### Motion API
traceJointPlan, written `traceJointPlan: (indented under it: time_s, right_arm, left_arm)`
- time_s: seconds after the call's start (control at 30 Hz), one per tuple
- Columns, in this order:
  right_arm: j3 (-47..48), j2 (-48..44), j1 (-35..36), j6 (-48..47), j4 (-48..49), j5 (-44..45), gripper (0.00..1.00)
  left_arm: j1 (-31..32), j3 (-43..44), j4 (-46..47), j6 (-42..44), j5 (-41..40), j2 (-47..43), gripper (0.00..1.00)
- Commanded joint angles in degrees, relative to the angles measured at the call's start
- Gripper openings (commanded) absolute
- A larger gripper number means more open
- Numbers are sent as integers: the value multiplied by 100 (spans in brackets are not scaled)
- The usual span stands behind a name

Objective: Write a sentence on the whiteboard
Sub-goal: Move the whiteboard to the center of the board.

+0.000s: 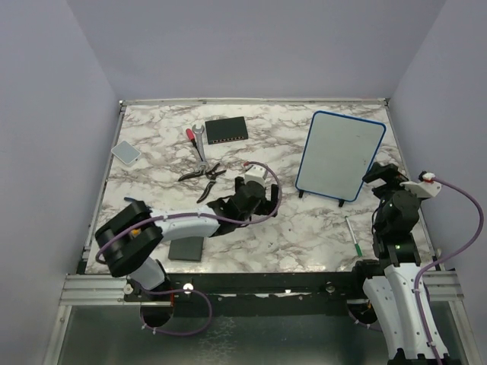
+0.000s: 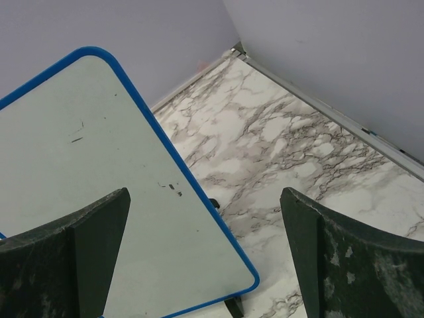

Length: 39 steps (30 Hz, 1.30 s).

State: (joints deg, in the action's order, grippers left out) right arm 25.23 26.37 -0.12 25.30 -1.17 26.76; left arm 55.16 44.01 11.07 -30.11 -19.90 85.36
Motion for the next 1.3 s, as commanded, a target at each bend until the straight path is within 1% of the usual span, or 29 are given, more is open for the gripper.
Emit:
traceJointPlan:
  time_s: [0.0, 0.03, 0.1, 0.13, 0.2, 0.23, 0.37, 0.53, 0.67, 0.77, 0.93, 1.13, 1.23, 1.27]
  right_arm:
    - [-9, -56, -23, 87, -156, 111, 100]
    - [-10, -48, -23, 89, -152, 130, 100]
    - [-3, -40, -23, 98, -162, 138, 99]
    - [6, -40, -23, 99, -182, 165, 99]
    - [16, -42, -23, 102, -208, 191, 99]
    - [12, -43, -23, 111, -214, 204, 99]
    - [-16, -50, -23, 137, -187, 207, 99]
    - [-27, 23, -23, 185, -151, 215, 99]
    - [-32, 98, -23, 220, -121, 195, 99]
    - [-27, 143, -23, 230, -120, 195, 99]
    - [-36, 184, -23, 247, -112, 199, 99]
    - [-44, 193, -23, 264, -107, 213, 99]
    - [-54, 201, -23, 282, -103, 205, 99]
    - [-54, 202, -23, 287, -103, 194, 99]
  left_arm:
    - [347, 457, 1158, -214, -407, 887, 89]
    - [395, 628, 1209, -215, -377, 1139, 87]
    - [472, 999, 1222, -223, -265, 1623, 85]
    - [511, 1164, 1233, -211, -226, 1848, 81]
    - [575, 1446, 1248, -170, -228, 2190, 70]
    - [608, 1550, 1260, -152, -255, 2327, 67]
    - [667, 1865, 1260, -137, -216, 2765, 66]
    - [755, 2095, 1253, -66, -308, 3151, 62]
    - [786, 2279, 1177, 35, -564, 3412, 54]
    - [811, 2437, 1115, 135, -742, 3559, 45]
    - [848, 2723, 975, 261, -903, 3794, 41]
    - [862, 2947, 748, 286, -1211, 3992, 32]
    - [864, 3072, 585, 265, -1358, 4091, 27]
    - [865, 3124, 503, 248, -1411, 4113, 23]
